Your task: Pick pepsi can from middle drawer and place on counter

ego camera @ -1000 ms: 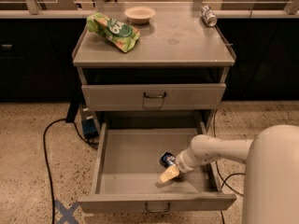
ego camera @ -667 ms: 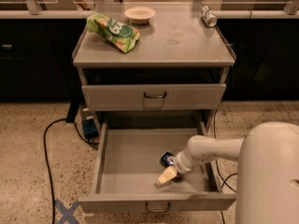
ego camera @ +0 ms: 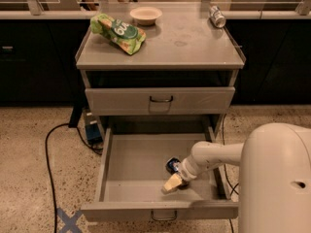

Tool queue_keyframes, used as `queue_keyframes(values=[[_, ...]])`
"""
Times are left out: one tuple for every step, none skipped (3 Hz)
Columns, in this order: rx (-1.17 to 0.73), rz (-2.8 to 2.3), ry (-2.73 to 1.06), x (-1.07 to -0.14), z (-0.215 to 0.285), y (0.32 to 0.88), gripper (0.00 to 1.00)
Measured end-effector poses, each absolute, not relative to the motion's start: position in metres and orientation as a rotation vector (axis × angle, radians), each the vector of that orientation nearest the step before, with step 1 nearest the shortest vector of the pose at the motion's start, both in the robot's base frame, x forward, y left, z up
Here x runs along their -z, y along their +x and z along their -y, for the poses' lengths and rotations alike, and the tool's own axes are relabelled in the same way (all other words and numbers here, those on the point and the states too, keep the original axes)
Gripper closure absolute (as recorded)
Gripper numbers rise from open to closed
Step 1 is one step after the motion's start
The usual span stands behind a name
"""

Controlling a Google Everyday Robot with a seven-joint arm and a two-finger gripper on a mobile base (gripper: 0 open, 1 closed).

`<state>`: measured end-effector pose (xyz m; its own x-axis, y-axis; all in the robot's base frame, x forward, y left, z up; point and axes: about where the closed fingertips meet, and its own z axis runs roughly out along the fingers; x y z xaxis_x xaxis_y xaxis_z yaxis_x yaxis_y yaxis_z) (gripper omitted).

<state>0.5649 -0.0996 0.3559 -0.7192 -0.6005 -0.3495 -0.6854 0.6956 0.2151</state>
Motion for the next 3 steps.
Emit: queue_keyframes(values=[[-0.486,-2.654,-1.026,-0.356,0.1,0.565,0.42],[-0.486,-2.654,-1.026,-0.356,0.1,0.565,0.65],[-0.563,-2.582,-1.022,-0.386,0.098,0.563,0.89]])
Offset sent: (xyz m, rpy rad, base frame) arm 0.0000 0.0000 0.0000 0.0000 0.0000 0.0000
